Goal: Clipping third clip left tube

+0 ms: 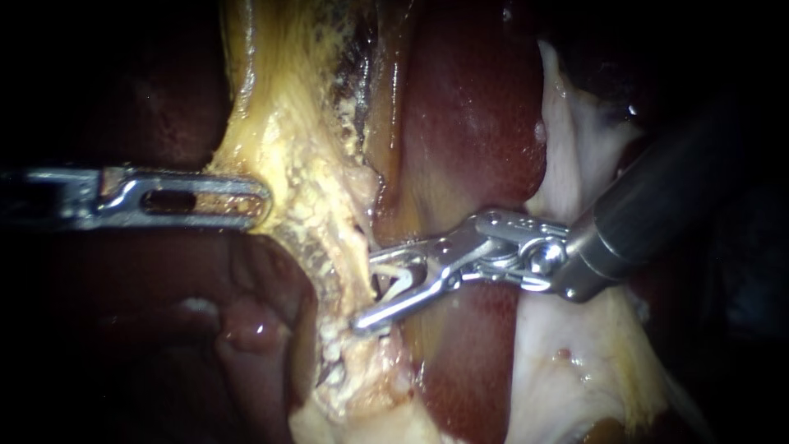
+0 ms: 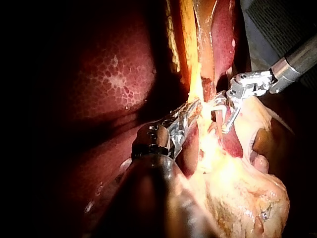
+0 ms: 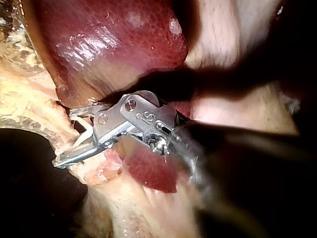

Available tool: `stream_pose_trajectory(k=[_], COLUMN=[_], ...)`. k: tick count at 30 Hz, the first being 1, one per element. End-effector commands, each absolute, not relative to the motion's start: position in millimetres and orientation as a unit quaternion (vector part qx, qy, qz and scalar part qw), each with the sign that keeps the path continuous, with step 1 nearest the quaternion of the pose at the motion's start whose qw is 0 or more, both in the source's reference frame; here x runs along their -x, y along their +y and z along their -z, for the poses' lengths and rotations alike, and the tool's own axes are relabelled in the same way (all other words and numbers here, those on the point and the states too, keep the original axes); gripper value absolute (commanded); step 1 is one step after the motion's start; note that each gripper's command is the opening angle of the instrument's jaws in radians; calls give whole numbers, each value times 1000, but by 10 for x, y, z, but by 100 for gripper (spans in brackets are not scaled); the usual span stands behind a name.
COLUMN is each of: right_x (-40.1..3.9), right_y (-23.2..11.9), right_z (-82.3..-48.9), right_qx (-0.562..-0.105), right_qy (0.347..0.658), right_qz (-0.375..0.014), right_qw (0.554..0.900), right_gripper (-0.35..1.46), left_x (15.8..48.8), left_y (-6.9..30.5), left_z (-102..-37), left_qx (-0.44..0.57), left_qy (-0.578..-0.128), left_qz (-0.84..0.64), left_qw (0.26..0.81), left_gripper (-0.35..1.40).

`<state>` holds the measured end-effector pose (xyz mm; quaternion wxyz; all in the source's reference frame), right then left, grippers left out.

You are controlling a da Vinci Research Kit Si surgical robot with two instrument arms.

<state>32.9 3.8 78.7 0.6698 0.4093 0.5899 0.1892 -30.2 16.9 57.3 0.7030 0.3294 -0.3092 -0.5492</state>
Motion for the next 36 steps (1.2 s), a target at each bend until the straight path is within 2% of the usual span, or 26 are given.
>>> stream_pose_trajectory(k=[1, 11, 20, 28, 32, 36], right_x=[-329, -320, -340, -366, -363, -353], right_y=[37, 43, 20, 0, -1, -2], right_z=[-787, -781, -783, -795, -794, -785], right_qx=[-409, -408, -476, -490, -508, -544], right_qy=[589, 589, 569, 562, 566, 570], right_qz=[-191, -196, -164, -154, -154, -149], right_qw=[670, 669, 650, 649, 631, 598], right_gripper=[60, 60, 60, 60, 60, 60], left_x=[302, 300, 301, 301, 301, 300], left_y=[170, 169, 169, 169, 169, 169], left_z=[-573, -572, -573, -573, -573, -573], left_qx=[-330, -330, -330, -330, -330, -330], left_qy=[-309, -309, -309, -309, -309, -309], left_qz=[549, 549, 549, 549, 549, 549], left_qw=[703, 703, 703, 703, 703, 703], left_gripper=[-35, -35, -35, -35, -35, -35])
